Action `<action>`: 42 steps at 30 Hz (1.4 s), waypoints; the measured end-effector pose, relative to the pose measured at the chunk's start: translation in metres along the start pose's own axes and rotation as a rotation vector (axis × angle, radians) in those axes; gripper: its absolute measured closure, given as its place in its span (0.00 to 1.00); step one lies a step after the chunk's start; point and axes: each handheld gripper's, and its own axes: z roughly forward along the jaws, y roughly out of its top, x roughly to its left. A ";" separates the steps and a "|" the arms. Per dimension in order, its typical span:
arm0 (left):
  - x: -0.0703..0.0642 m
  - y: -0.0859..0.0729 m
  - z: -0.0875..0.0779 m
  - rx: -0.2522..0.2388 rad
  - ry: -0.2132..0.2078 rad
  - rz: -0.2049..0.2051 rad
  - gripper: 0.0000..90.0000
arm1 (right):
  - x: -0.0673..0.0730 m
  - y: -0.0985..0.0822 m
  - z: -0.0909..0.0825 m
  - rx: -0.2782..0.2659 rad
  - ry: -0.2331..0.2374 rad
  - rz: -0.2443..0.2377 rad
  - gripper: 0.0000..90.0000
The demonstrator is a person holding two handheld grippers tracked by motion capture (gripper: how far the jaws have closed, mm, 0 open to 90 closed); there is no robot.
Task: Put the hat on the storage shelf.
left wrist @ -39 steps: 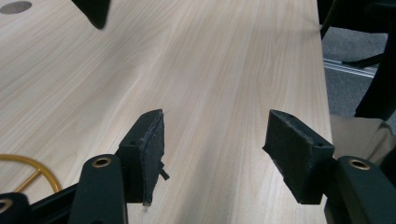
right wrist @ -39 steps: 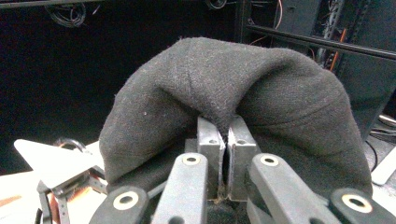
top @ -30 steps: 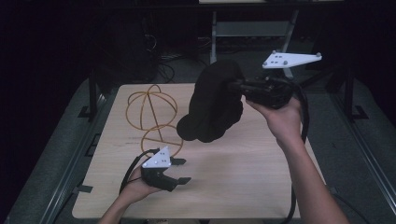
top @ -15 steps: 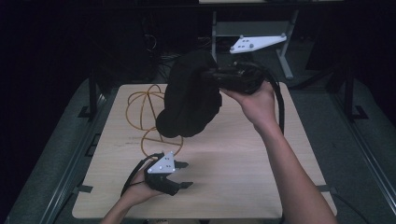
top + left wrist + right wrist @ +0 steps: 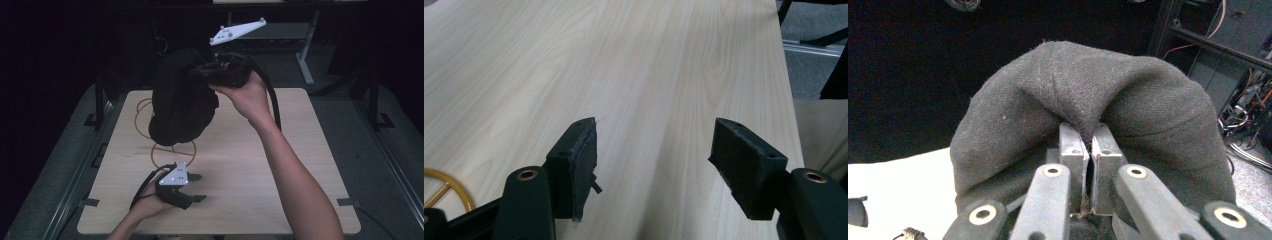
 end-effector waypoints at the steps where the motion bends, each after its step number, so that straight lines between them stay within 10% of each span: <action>1: -0.001 0.000 0.001 -0.004 -0.001 -0.005 0.39 | 0.000 0.002 0.004 0.009 0.001 0.002 0.97; 27: -0.005 0.005 0.005 -0.010 -0.030 0.022 0.39 | -0.007 0.029 0.117 0.192 0.042 -0.009 0.95; 32: -0.007 0.006 0.004 -0.011 -0.029 0.032 0.39 | -0.008 0.015 0.167 0.229 0.025 0.048 0.60; 42: -0.006 0.003 0.001 -0.021 -0.025 0.014 0.39 | -0.009 0.007 0.163 0.230 0.106 0.100 0.50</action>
